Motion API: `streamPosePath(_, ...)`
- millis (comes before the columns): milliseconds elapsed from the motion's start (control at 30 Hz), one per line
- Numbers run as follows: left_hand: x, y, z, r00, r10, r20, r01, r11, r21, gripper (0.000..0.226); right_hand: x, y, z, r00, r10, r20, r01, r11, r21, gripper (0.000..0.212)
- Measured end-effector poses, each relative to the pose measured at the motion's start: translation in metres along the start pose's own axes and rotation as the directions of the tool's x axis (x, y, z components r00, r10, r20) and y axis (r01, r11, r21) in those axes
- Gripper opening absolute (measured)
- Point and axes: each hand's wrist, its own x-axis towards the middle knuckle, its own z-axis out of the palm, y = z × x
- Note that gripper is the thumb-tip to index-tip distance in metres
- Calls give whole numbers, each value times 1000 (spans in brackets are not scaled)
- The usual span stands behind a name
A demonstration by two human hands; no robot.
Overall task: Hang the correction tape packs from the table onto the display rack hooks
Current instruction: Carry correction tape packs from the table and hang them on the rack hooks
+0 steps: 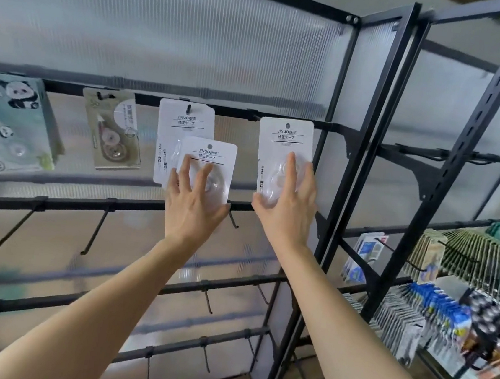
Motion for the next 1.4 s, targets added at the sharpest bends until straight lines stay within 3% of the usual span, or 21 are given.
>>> streamPosePath(200, 14, 8, 14, 998, -28, -53, 29, 999, 16, 78, 4, 15, 12, 993, -91, -69, 93, 996, 13, 92)
streamPosePath(433, 28, 0, 22, 996, -67, -61, 73, 992, 102, 81, 19, 21, 29, 996, -88, -24, 89, 995, 55, 87)
streamPosePath(767, 31, -7, 36, 991, -43, -129, 54, 995, 89, 79, 61, 16, 69, 978, -59, 202, 64, 998, -16, 86)
streamPosePath(1133, 32, -12, 38, 986, -12, -168, 32, 993, 118, 79, 105, 15, 94, 940, -45, 339, 81, 992, -92, 90)
streamPosePath(1267, 33, -14, 37, 986, 14, -164, 8, 991, 133, 81, 112, 16, 97, 888, -34, 458, 58, 998, -38, 95)
streamPosePath(1400, 32, -17, 36, 990, 16, -144, 3, 991, 134, 78, 109, 20, 94, 860, -52, 507, 92, 994, -55, 86)
